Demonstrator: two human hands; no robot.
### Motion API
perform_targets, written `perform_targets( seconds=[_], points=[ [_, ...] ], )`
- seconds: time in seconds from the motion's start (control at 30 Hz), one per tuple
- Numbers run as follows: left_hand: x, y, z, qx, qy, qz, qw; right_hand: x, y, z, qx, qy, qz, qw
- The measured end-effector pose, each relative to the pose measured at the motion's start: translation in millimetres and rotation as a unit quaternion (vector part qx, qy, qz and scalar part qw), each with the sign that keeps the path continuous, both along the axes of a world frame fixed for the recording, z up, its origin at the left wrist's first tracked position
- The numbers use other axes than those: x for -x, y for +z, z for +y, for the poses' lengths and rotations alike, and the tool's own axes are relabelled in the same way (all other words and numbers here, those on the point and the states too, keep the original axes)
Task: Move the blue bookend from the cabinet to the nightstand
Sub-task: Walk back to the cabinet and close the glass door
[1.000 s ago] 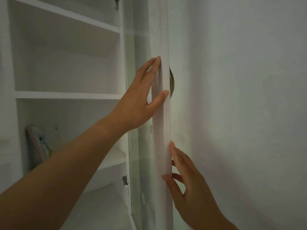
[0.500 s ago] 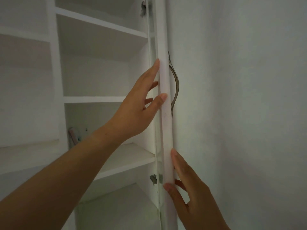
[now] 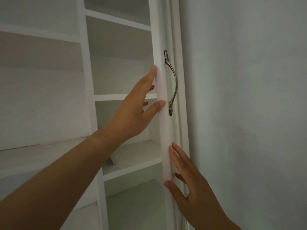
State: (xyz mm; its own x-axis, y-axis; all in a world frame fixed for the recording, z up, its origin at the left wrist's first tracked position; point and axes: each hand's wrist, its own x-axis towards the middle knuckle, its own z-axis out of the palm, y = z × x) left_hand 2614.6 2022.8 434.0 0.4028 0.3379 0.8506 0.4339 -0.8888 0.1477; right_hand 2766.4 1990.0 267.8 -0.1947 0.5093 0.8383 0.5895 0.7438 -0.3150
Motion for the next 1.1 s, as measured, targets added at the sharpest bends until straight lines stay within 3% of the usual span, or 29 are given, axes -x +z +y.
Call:
perform_targets(
  seconds=[0.6,1.1],
  points=[
    [84.3,-4.4,35.6,0.011,0.196,0.005,0.98,92.0,-1.0,70.4,-0.022,0.022,-0.011,0.999],
    [116.5,-10.1,66.3,-0.001,0.267,-0.011,0.964,115.6,-3.9,144.9,-0.1,0.068,-0.024,0.992]
  ],
)
